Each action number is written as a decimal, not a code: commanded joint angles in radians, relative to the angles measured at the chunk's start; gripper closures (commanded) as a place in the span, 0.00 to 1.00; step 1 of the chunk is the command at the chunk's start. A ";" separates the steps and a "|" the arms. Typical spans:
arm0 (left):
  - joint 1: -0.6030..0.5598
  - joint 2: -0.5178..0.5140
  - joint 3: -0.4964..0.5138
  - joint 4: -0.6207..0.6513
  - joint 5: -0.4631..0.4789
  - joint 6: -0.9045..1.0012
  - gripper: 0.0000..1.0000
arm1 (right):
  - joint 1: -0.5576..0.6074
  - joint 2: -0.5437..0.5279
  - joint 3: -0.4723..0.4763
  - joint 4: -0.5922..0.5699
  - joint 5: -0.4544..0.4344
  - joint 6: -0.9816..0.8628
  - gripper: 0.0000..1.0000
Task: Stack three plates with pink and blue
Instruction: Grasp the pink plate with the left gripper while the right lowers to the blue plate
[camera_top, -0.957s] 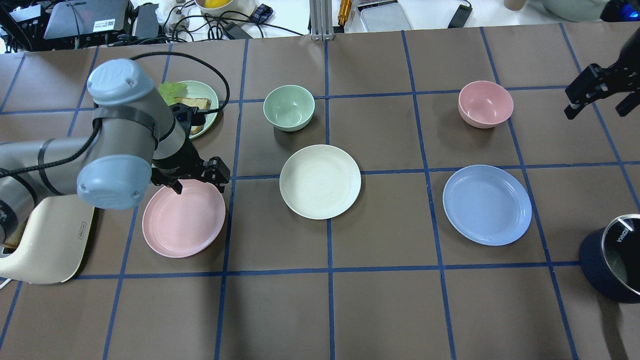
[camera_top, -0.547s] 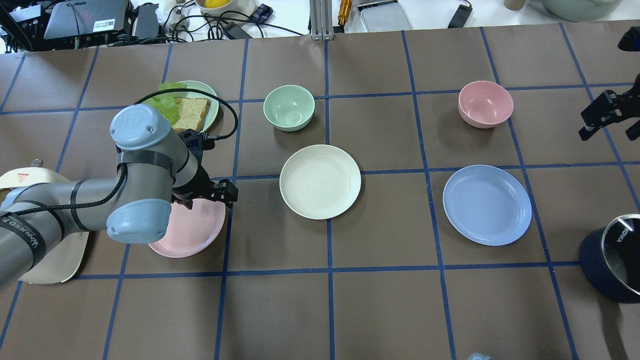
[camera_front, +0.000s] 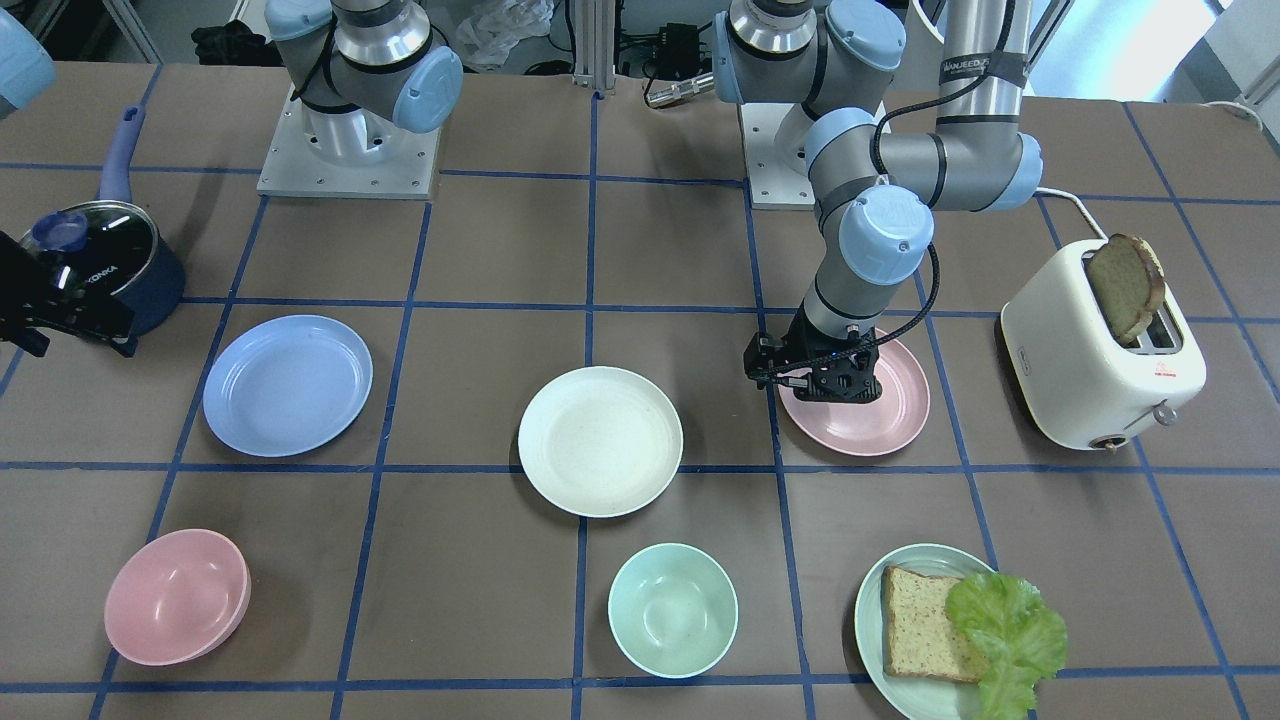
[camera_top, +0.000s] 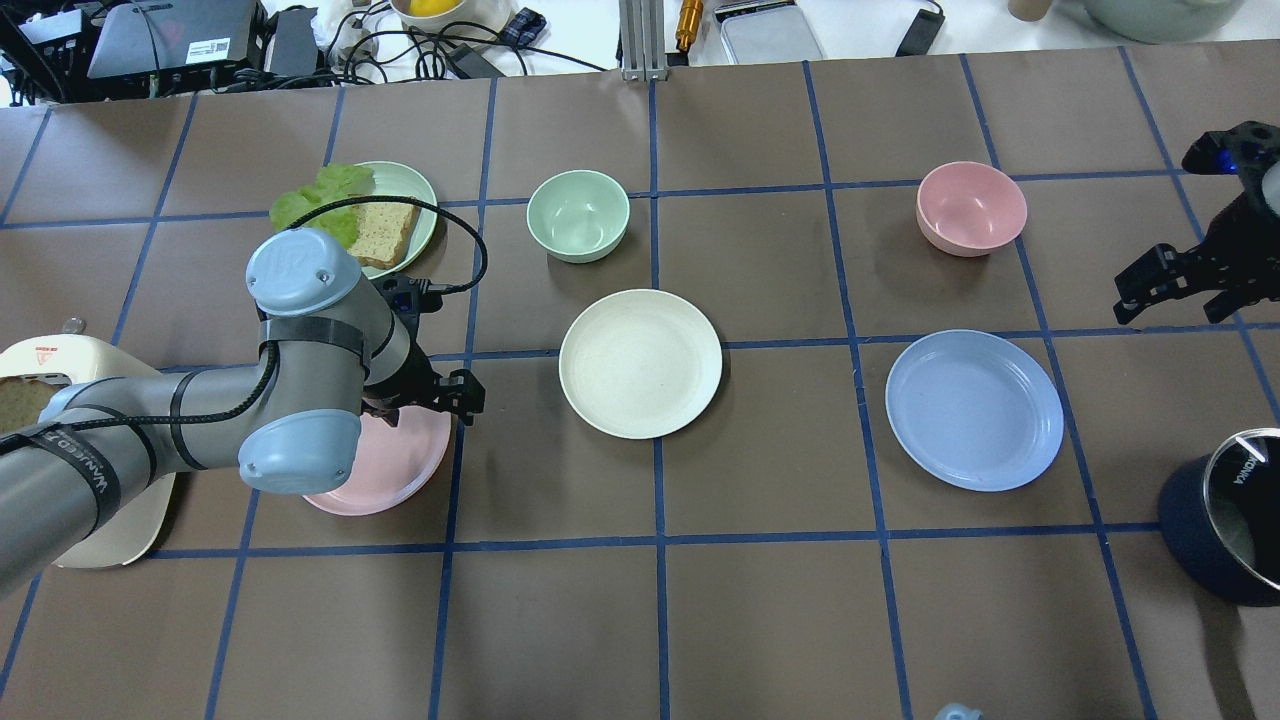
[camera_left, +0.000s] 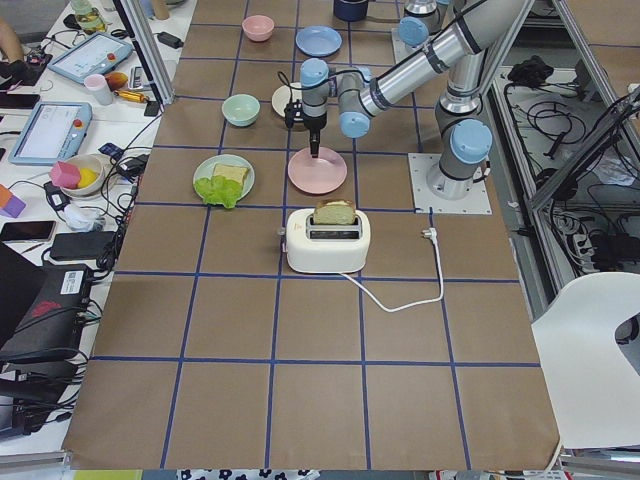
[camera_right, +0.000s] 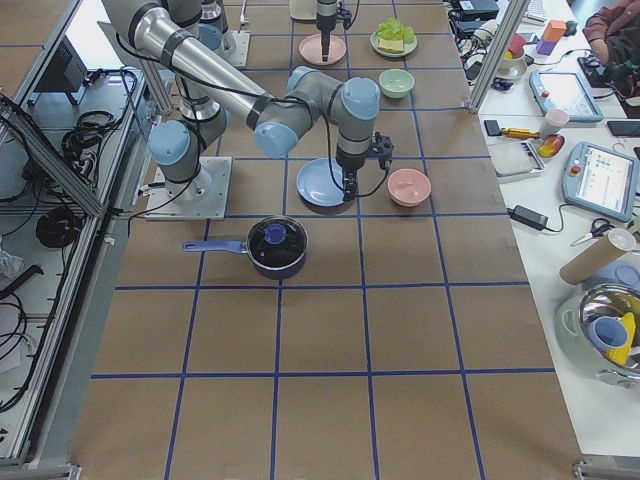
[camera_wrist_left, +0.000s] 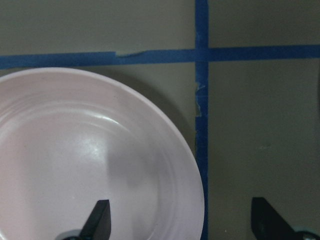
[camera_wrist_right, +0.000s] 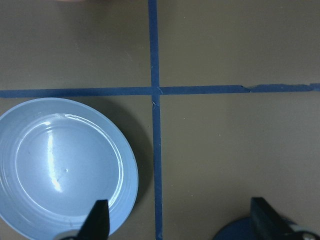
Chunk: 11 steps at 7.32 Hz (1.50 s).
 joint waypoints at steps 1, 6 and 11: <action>-0.019 -0.021 -0.001 0.006 0.001 -0.018 0.28 | 0.001 0.031 0.016 -0.021 0.004 0.007 0.05; -0.024 -0.030 -0.003 0.021 0.003 -0.020 1.00 | 0.029 0.074 0.060 -0.040 0.080 0.104 0.11; -0.129 0.041 0.074 -0.041 0.076 -0.079 1.00 | 0.031 0.080 0.086 -0.099 0.110 0.041 0.21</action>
